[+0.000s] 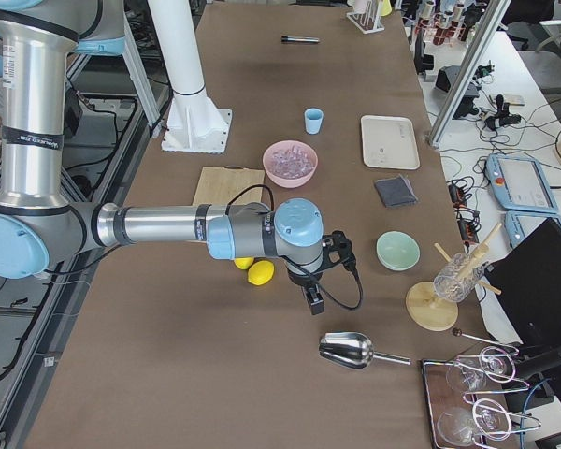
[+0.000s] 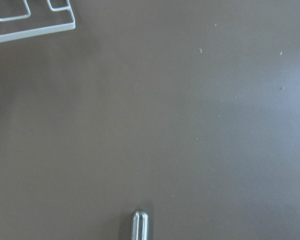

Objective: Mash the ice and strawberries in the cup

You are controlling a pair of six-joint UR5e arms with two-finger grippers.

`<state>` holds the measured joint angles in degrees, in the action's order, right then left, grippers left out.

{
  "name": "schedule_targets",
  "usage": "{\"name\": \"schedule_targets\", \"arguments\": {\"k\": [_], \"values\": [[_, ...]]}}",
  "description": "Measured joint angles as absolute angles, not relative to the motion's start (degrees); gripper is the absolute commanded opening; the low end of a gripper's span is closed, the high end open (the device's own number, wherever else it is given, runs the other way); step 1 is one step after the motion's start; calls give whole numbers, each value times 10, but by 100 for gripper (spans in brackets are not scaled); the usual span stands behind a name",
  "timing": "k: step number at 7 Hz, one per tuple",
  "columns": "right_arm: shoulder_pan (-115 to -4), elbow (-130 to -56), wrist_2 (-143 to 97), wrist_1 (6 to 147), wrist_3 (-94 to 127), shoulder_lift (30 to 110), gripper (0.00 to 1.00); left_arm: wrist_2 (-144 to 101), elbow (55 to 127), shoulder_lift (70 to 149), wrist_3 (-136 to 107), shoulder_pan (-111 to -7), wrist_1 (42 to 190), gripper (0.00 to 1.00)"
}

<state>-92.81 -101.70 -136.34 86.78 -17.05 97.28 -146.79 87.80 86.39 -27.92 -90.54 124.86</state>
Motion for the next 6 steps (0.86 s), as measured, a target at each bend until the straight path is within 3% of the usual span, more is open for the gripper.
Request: {"name": "schedule_targets", "arguments": {"k": [6], "values": [[-928, -1022, -1361, 865, -174, 971, 100, -1464, 937, 807, -211, -931, 1231, 99]]}}
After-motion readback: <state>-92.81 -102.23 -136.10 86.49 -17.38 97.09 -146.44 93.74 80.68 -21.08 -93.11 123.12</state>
